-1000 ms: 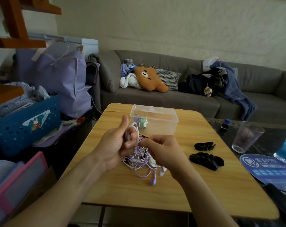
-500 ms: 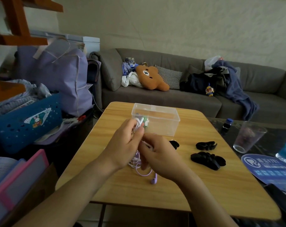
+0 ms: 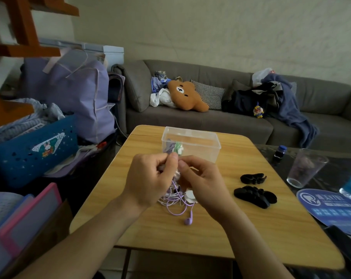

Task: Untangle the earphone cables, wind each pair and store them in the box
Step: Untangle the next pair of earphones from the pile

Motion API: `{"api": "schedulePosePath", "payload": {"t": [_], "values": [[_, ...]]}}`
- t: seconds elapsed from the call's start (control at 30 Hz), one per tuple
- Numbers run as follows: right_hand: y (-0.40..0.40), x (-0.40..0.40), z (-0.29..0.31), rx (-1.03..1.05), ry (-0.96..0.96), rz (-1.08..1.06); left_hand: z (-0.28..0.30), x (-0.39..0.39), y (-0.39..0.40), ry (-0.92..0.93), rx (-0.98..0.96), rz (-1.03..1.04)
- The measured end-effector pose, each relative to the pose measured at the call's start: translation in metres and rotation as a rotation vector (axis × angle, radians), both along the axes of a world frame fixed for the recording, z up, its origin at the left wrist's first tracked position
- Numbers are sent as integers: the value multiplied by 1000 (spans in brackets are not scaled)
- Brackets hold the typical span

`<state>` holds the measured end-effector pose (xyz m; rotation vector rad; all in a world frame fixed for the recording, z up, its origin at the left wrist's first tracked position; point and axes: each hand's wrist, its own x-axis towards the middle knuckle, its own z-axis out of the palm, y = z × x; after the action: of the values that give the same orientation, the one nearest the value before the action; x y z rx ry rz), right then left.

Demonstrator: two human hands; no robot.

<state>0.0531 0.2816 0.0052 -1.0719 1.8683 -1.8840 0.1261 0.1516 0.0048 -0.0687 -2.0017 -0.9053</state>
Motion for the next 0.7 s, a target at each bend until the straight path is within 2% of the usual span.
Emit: {"api": "schedulePosePath", "payload": {"t": [0.13,0.3,0.5,0.6,0.7], "values": [[-5,10,3,-53,31,26,4,4,2,111,133,-33],[-13,19,0,-76,187,-13,-2,-3,0,58,353,-43],[-14,22,3,-40,248,65,-1,-2,-4,-20,439,-67],[-14,14,-3,17,298,3,0,-2,-2,-44,503,-104],[-17,14,-9,6,327,-63,2,0,-1,-49,458,-73]]}}
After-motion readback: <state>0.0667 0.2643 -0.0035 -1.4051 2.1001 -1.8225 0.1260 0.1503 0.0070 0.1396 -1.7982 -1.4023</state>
